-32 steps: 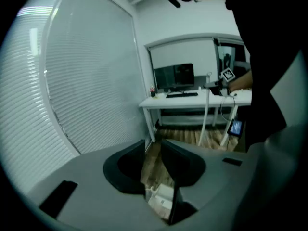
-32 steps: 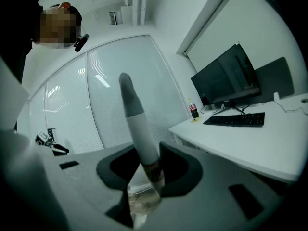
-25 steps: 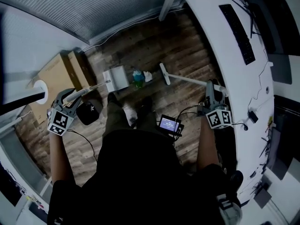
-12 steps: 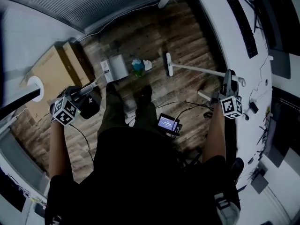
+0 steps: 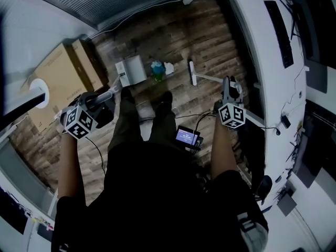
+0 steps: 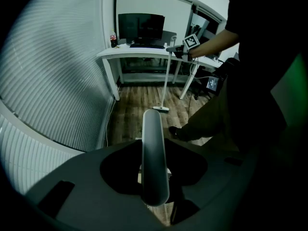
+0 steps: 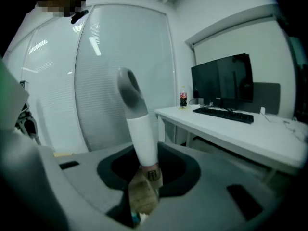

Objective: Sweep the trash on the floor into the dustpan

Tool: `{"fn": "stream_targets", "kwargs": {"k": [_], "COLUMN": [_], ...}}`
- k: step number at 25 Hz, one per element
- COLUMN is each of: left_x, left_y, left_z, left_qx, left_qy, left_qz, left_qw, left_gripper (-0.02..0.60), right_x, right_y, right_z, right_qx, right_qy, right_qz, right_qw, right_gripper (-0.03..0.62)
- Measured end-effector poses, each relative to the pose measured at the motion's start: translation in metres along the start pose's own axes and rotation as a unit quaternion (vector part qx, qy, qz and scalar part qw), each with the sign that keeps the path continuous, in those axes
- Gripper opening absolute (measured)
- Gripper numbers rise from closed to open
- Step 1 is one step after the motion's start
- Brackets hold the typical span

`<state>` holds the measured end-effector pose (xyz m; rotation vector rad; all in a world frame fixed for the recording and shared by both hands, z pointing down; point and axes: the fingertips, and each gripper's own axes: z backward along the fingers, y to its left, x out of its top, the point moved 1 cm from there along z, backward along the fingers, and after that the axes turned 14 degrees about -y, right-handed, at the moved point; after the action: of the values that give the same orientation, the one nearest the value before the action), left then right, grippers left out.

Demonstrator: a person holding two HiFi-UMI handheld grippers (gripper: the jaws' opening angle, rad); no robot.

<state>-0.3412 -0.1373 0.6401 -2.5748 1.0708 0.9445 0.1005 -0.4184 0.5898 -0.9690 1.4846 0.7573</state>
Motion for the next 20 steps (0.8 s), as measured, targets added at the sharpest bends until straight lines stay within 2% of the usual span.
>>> {"fn": "stream_targets", "kwargs": {"k": [3,6,15,20], "left_x": [-0.001,0.000,0.002,-0.004], "left_y": [0.000,0.001,0.005,0.016], "left_z": [0.000,-0.001,-0.001,0.003], "left_qx": [-0.001,-0.003,-0.029,-0.049], "left_qy": [-0.008,-0.014,-0.031,-0.037], "left_qz": [0.002,0.006,0.002,0.001], "left_qw": [1.0000,0.9999,0.9991,0.9981], "left_gripper": [0.127,0.127,0.127,0.129], "right_x": [-0.016,-0.024,-0.023,-0.017], "right_y": [0.022,0.049,0.132,0.170], "right_z": [0.006,0.005,-0.016,-0.017], "right_qx": [-0.049,-0.072,-0.080,-0.084], "right_qy": [-0.036,-0.050,-0.068,-0.088], "right_qz": [-0.089,-0.143,-0.209,-0.257], "right_qw": [0.994,0.986,0.972,0.959], "right_gripper": [0.117,0.138,0.166,0.167]}}
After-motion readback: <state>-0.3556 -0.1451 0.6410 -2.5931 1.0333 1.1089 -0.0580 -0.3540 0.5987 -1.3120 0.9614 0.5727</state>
